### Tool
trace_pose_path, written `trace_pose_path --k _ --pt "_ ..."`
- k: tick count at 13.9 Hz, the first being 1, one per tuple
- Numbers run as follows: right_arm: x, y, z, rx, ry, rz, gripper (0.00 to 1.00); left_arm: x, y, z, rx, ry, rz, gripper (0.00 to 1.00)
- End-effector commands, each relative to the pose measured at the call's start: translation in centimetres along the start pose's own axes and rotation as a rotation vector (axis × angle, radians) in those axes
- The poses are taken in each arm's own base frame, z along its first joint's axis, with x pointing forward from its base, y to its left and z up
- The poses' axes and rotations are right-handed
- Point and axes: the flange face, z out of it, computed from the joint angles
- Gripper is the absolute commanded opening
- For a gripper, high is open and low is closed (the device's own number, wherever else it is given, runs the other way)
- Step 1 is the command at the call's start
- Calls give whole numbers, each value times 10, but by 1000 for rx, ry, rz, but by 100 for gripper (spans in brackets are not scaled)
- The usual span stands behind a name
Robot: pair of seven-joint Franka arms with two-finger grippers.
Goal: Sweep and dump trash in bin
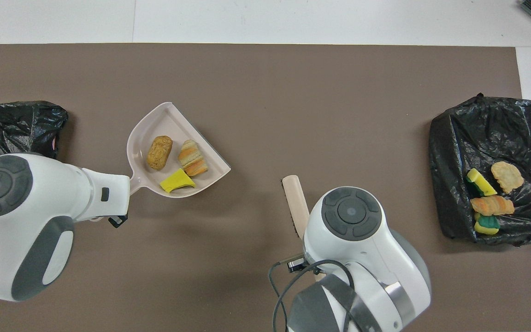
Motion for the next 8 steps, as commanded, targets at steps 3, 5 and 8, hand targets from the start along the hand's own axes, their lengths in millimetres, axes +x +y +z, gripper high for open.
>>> trace_pose_path --k 3,5,8 --pt "-39 -61 58 47 28 128 0 -57 -73 -37 -45 -10 -90 0" --pt "-47 -85 82 72 14 140 0 -98 -116 -52 -54 -10 -44 0" --pt "-42 -102 123 47 -2 155 0 -175 -176 -54 -77 -21 -191 0"
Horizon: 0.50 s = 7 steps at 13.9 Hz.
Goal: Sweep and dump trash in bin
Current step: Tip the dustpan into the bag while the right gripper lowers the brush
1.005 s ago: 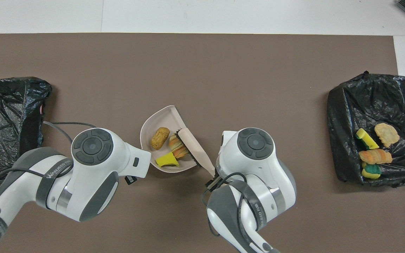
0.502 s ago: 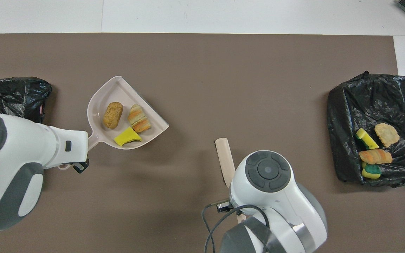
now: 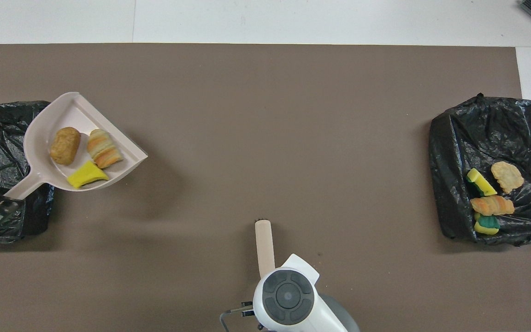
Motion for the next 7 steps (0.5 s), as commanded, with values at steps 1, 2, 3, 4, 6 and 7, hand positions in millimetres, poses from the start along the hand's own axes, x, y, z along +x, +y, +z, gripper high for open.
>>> trace_pose_path --k 1,2,3,4,6,7 --pt "6 -11 30 7 -10 37 0 -55 -49 -6 -33 4 -111 0" --pt "6 -15 34 9 -3 58 0 -70 -60 -7 -32 5 -118 0" --pt "7 -16 33 7 -9 65 45 -86 -74 -7 -31 6 -118 0" --pt "7 -18 31 1 -5 60 99 -104 -93 -9 -30 10 -123 0" --pt "9 -23 19 5 -1 52 100 -134 -133 -13 -38 -10 -92 0" --pt "13 -23 8 7 -6 54 100 -146 -152 -14 -25 -39 -60 0"
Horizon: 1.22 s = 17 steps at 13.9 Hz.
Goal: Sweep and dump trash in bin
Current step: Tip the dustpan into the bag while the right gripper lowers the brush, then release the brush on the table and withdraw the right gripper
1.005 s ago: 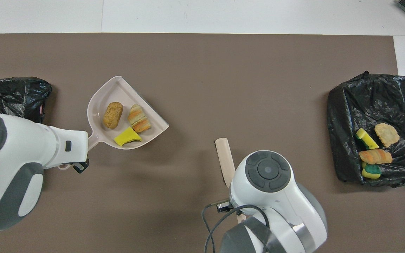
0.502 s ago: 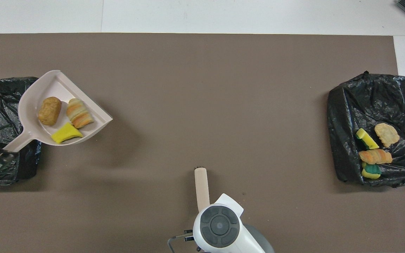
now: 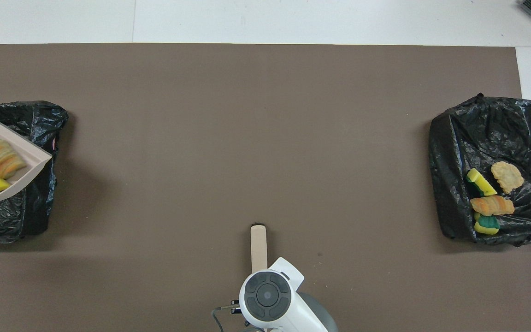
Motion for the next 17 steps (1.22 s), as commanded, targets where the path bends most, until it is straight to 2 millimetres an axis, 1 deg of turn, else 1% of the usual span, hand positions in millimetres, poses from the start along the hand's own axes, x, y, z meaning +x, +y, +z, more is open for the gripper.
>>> trace_pose_path --k 1,2,3,5,6,8,9,11,12,13,14,15,16,17 --pt "8 -5 -31 11 -13 23 100 -17 -59 -8 12 -79 59 0" --pt "15 -2 -45 19 -8 27 100 -18 -69 -5 24 -133 69 0" --pt "23 3 -59 15 4 28 100 -19 -73 -4 32 -166 77 0" --pt "39 13 -93 -30 25 13 100 -12 -72 -4 69 -264 139 0" --pt "50 23 -111 -46 29 -9 100 -3 -68 -3 82 -315 174 0" --pt "68 47 -147 -52 25 -78 100 -1 -71 1 91 -357 204 0" --pt "78 63 -168 -62 31 -102 100 1 -71 0 107 -391 218 0" --pt "92 91 -206 -111 53 -143 100 25 -61 -2 154 -452 278 0" --pt "100 108 -223 -118 60 -151 100 31 -60 -4 185 -485 299 0" --pt "107 125 -234 -117 67 -172 100 33 -62 -1 195 -510 309 0" --pt "115 148 -245 -112 70 -195 100 35 -66 3 198 -535 316 0" --pt "121 171 -257 -120 74 -235 100 43 -63 2 217 -547 335 0" --pt "127 196 -269 -133 81 -261 100 44 -63 1 224 -546 337 0" --pt "132 220 -276 -138 88 -272 100 45 -64 0 233 -543 338 0"
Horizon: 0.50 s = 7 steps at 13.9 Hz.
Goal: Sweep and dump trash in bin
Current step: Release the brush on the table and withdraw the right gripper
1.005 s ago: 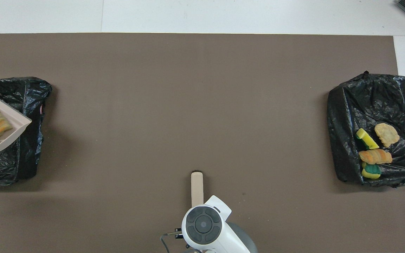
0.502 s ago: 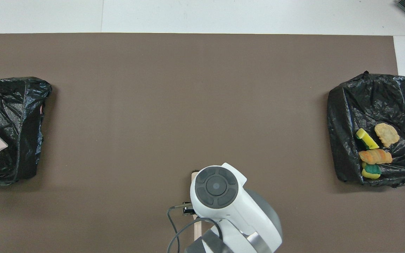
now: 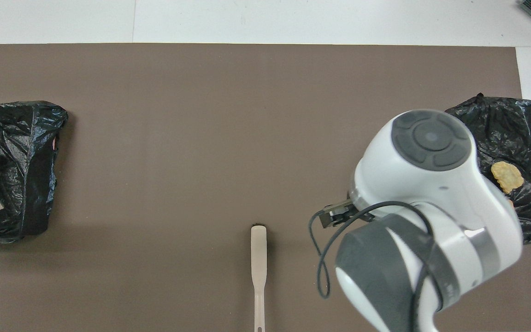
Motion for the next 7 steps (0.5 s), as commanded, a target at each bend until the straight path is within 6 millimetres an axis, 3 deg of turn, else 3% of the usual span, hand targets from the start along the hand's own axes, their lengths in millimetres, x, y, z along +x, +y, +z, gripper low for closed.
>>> trace_pose_path --k 1,3,6,7 --pt "-1 62 -17 -16 12 -42 100 -2 -9 -7 41 -29 7 0" --pt "-2 102 -33 -9 46 -10 100 1 -10 -13 72 -72 27 0" --pt "-6 141 -49 1 90 77 100 1 -11 -14 79 -94 36 0" --pt "-7 153 -52 3 105 100 100 9 -9 -20 83 -97 54 0"
